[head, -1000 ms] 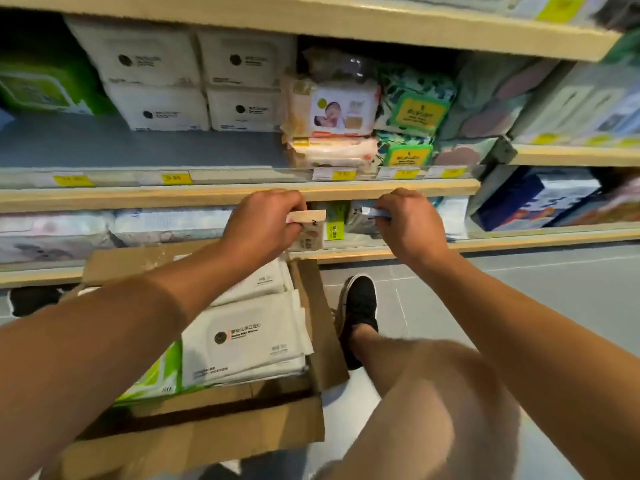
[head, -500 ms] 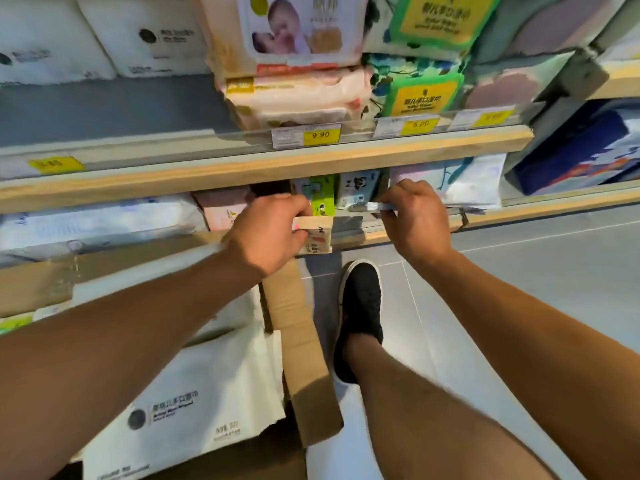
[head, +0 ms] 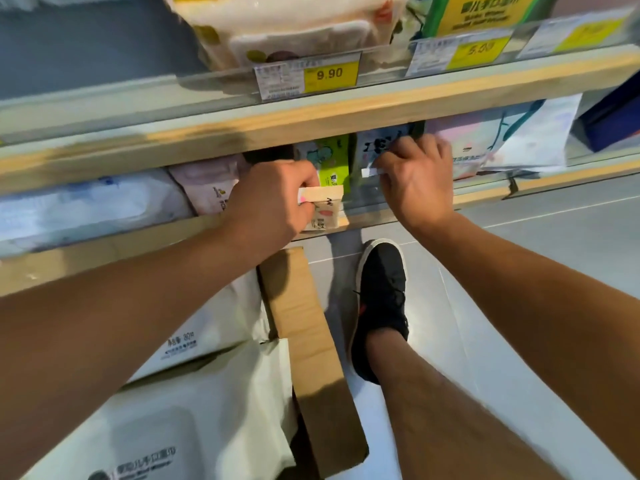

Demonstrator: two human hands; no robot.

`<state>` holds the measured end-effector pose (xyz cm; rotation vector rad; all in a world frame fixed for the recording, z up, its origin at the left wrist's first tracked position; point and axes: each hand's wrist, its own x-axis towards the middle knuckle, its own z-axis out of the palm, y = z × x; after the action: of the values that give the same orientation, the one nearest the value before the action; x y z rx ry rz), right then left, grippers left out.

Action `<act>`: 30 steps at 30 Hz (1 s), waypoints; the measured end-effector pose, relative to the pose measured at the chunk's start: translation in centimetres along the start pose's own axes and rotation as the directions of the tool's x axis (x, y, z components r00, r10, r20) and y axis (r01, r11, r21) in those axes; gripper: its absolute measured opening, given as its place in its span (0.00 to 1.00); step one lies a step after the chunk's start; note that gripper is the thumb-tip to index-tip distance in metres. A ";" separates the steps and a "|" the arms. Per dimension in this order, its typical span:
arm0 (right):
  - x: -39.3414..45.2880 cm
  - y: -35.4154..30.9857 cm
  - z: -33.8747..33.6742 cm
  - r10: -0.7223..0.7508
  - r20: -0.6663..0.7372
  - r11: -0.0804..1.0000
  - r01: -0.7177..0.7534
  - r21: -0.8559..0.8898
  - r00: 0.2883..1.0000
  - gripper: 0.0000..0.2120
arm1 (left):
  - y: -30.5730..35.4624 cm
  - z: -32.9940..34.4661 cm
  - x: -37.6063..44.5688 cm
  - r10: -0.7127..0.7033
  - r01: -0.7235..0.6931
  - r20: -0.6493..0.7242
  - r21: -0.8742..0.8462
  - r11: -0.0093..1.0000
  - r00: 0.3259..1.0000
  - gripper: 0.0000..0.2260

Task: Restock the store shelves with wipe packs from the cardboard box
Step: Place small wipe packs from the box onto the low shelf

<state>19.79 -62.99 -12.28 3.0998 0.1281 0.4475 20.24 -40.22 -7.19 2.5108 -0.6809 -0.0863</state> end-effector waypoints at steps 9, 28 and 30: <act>0.3 -1.3 -0.3 0.058 0.099 0.998 -0.058 -0.003 0.993 0.16 | 0.3 -0.2 -0.2 -0.018 0.018 -0.020 0.008 1.000 1.000 0.05; -3.2 -0.9 0.4 0.058 0.398 0.965 -0.154 0.214 0.915 0.45 | 1.9 5.9 2.3 -0.123 0.151 -0.249 0.098 0.984 0.961 0.07; -3.1 -1.1 0.3 0.056 0.396 0.963 -0.155 0.222 0.917 0.46 | 1.8 6.2 2.3 -0.124 0.155 -0.214 0.134 0.979 0.969 0.08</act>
<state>16.82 -62.17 -13.49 3.3763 0.0104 -0.2073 20.20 -45.67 -11.42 2.6616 -0.4396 0.1780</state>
